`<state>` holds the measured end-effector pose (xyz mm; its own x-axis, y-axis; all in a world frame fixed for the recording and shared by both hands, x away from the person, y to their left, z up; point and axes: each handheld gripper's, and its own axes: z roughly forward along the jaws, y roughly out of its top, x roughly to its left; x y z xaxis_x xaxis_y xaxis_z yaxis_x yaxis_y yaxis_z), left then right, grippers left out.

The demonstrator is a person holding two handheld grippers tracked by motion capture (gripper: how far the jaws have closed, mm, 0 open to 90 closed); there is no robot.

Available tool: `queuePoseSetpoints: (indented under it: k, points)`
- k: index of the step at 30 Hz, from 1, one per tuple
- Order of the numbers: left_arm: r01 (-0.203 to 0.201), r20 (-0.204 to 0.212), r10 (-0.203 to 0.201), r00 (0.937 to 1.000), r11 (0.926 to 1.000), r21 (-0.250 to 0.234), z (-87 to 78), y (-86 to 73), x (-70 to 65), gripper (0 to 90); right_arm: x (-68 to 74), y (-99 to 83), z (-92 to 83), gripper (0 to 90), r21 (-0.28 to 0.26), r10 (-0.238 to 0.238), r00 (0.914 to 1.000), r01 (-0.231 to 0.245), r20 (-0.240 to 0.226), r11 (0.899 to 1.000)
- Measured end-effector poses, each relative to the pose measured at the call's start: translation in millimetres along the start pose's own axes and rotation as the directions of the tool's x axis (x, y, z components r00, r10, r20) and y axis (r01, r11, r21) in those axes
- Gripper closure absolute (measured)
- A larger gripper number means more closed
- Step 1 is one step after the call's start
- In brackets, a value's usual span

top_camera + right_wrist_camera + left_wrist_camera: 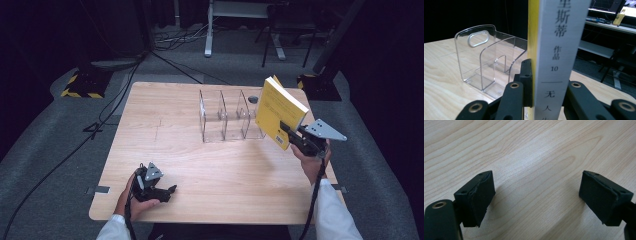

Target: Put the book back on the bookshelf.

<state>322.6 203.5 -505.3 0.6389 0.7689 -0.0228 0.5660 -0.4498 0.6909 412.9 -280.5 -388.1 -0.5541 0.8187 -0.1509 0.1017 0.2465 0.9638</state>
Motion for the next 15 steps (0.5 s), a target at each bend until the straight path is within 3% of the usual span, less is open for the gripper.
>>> queuePoseSetpoints:
  k: [15]
  points:
    - [0.001,0.004,-0.001,1.0,1.0,0.005,-0.4,0.2,0.1,13.8,-0.8,17.3,52.8,76.2,0.035,0.018,0.9975,-0.02,0.068,0.999]
